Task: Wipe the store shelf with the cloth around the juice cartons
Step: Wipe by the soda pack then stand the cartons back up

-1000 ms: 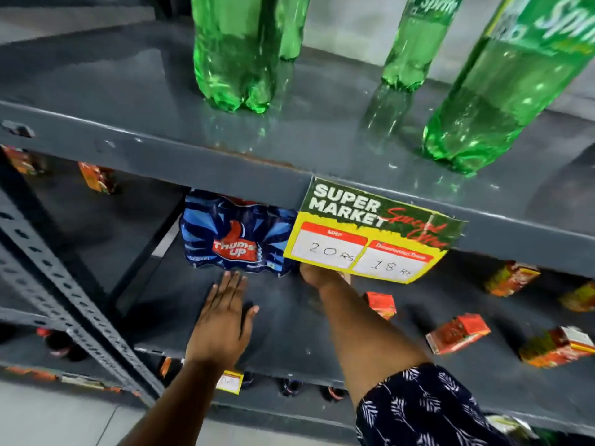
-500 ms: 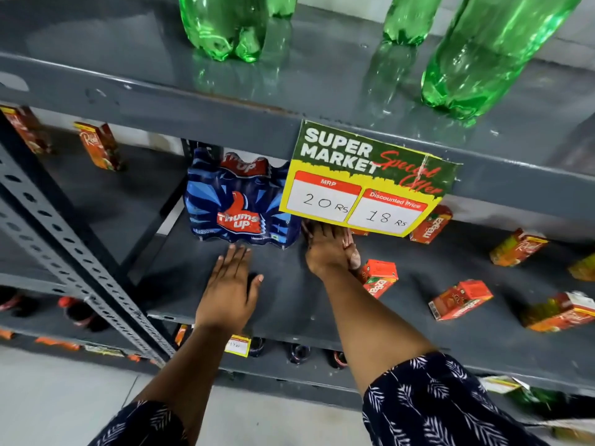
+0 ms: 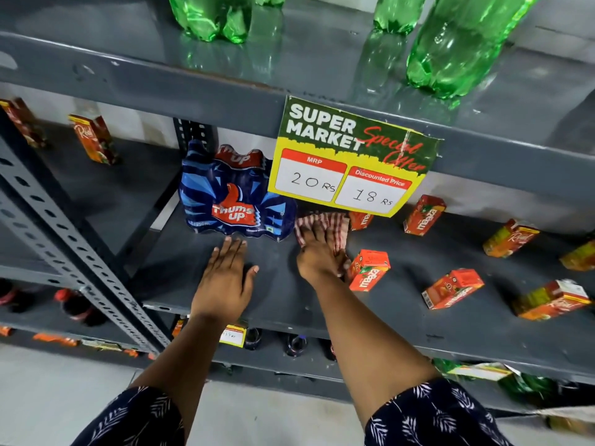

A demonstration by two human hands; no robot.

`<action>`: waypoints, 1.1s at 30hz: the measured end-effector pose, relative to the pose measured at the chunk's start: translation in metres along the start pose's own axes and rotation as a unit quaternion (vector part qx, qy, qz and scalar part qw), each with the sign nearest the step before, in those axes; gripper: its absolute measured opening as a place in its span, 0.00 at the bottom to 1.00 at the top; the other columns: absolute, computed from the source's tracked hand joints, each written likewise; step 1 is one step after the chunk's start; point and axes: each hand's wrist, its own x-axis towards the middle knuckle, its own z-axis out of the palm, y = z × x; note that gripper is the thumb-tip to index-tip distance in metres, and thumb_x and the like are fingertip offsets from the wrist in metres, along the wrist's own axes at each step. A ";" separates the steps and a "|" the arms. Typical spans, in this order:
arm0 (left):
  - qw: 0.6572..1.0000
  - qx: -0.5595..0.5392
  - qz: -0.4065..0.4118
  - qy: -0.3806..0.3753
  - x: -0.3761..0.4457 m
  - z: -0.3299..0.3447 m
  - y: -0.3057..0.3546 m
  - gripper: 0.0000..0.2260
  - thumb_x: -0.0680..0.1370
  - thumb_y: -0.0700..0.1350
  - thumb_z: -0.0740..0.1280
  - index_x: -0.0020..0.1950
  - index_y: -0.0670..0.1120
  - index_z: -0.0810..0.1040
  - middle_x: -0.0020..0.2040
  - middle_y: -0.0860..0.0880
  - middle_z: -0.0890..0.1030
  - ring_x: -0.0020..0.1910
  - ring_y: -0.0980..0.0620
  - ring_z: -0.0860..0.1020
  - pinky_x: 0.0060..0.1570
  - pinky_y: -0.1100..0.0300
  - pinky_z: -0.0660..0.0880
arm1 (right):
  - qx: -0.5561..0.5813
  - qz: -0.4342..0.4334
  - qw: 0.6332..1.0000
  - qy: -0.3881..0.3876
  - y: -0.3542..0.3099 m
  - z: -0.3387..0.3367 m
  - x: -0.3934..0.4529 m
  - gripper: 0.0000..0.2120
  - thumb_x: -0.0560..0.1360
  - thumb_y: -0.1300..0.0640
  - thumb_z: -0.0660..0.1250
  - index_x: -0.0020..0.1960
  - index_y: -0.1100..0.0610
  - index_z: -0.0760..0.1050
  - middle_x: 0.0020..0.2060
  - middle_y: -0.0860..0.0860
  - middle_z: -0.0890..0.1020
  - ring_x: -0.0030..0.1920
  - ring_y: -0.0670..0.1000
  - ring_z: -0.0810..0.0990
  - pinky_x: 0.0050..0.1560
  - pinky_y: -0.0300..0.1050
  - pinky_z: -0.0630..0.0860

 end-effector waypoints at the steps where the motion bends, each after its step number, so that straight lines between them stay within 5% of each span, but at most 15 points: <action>1: 1.000 0.001 -0.001 -0.001 0.000 0.000 0.001 0.30 0.78 0.59 0.46 0.74 0.41 0.61 0.76 0.42 0.62 0.77 0.48 0.53 0.76 0.52 0.49 | -0.004 0.003 1.000 -0.003 0.000 0.002 -0.003 0.35 0.75 0.63 0.54 0.78 0.43 0.47 0.79 0.45 0.44 0.78 0.52 0.37 0.72 0.70 0.44; 9: 0.999 0.031 0.014 -0.017 -0.001 -0.004 0.004 0.31 0.78 0.58 0.45 0.75 0.40 0.60 0.76 0.42 0.62 0.77 0.47 0.54 0.76 0.51 0.48 | 0.009 0.002 1.000 -0.002 0.001 0.018 -0.030 0.35 0.74 0.63 0.56 0.78 0.46 0.51 0.79 0.46 0.47 0.78 0.52 0.41 0.72 0.67 0.47; 17: 0.984 0.136 0.010 -0.117 0.002 -0.004 0.010 0.26 0.82 0.54 0.46 0.77 0.41 0.52 0.79 0.45 0.54 0.78 0.49 0.47 0.76 0.51 0.42 | 0.004 -0.029 1.000 -0.005 0.005 0.026 -0.069 0.32 0.76 0.64 0.54 0.77 0.46 0.53 0.79 0.45 0.50 0.78 0.52 0.44 0.72 0.68 0.47; 33: 0.985 0.129 -0.014 -0.112 -0.053 -0.014 0.037 0.28 0.82 0.56 0.48 0.77 0.41 0.53 0.78 0.43 0.56 0.78 0.47 0.49 0.75 0.49 0.45 | 0.035 -0.101 0.994 -0.014 0.037 0.029 -0.170 0.33 0.73 0.67 0.57 0.73 0.41 0.64 0.75 0.41 0.61 0.76 0.45 0.55 0.69 0.58 0.58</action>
